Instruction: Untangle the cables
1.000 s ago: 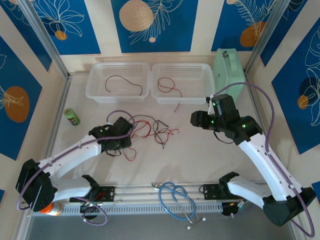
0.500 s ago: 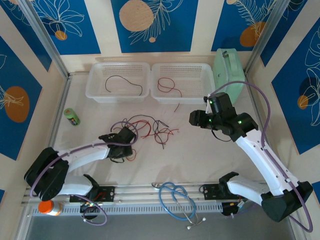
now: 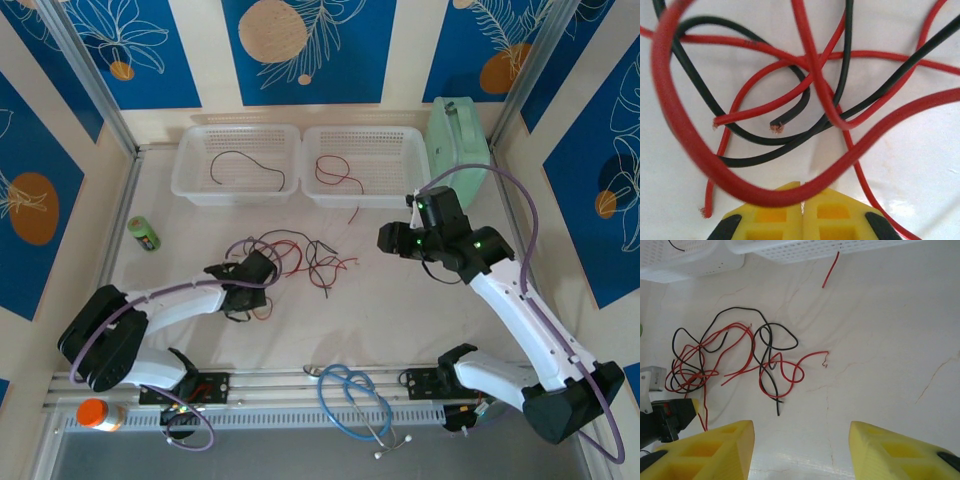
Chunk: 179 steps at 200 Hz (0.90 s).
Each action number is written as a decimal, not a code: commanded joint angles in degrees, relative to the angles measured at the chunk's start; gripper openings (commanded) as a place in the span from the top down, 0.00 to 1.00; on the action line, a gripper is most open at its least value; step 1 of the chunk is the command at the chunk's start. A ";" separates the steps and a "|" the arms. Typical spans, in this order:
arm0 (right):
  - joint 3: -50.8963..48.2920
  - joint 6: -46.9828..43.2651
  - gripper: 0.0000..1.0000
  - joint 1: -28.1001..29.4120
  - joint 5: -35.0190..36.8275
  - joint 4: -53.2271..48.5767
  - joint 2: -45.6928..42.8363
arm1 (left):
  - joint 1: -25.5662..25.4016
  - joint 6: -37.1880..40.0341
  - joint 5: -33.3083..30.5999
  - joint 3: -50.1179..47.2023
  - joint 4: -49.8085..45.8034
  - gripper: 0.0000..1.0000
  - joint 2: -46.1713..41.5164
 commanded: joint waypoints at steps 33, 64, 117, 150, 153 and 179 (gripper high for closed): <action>-3.68 2.03 0.46 0.28 -7.58 3.25 -1.51 | -3.84 8.51 -6.72 18.58 -16.05 1.00 -9.09; -4.86 2.82 0.46 0.28 -10.11 5.93 -0.41 | -4.99 14.25 -8.66 32.04 -26.59 1.00 -9.68; -5.57 2.36 0.42 0.19 -18.38 12.27 2.70 | -5.34 24.65 -11.74 51.30 -33.70 1.00 -4.23; -8.63 3.01 0.34 0.28 -22.81 17.78 2.96 | -5.36 28.67 -10.71 60.73 -33.28 1.00 -1.13; -8.83 3.59 0.34 0.28 -22.93 18.08 3.05 | -5.38 28.99 -10.43 61.61 -33.25 1.00 -0.87; -10.42 11.30 0.37 0.36 -26.28 21.32 5.16 | -5.54 31.41 -8.57 68.91 -33.25 1.00 1.21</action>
